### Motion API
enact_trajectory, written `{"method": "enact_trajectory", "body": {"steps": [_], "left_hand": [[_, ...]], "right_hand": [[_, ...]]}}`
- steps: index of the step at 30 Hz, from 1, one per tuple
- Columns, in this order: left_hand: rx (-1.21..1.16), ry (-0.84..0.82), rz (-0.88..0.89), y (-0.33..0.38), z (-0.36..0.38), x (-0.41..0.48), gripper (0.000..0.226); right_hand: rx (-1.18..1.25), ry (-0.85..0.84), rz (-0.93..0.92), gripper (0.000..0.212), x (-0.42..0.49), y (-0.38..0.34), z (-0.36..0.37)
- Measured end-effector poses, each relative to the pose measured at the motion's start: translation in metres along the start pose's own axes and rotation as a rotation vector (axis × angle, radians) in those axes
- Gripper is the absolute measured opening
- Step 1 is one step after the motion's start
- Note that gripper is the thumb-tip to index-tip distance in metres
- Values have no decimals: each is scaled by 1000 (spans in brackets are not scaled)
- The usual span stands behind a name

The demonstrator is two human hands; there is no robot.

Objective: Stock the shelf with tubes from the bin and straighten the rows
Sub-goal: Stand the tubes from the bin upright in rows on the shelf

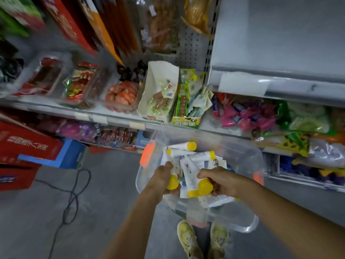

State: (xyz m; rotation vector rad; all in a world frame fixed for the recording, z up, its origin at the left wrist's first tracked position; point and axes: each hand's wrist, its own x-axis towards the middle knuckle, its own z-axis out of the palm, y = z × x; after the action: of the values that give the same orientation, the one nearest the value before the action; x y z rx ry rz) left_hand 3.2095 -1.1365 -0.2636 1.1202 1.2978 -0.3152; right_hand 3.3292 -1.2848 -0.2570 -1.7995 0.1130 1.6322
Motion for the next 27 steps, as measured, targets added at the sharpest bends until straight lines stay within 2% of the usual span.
{"method": "enact_trajectory", "body": {"steps": [4, 7, 11, 14, 18, 22, 27], "left_hand": [[-51, 7, 202, 30, 7, -60, 32], [-94, -36, 357, 52, 8, -100, 25], [-51, -142, 619, 77, 9, -152, 33], [-19, -176, 815, 99, 20, -190, 41], [39, -120, 990, 127, 52, -242, 29], [124, -58, 1126, 146, 94, -286, 39], [155, -15, 1273, 163, 148, -336, 45]], "right_hand": [[102, -9, -221, 12, -68, -23, -3], [64, -18, -406, 17, -120, -39, -12], [29, 46, -585, 37, -181, -54, -26], [4, 144, -732, 39, -219, -63, -42], [-48, 230, -894, 42, -271, -69, -73], [-132, 298, -1066, 43, -324, -70, -107], [-193, 369, -1183, 45, -387, -62, -160]]}}
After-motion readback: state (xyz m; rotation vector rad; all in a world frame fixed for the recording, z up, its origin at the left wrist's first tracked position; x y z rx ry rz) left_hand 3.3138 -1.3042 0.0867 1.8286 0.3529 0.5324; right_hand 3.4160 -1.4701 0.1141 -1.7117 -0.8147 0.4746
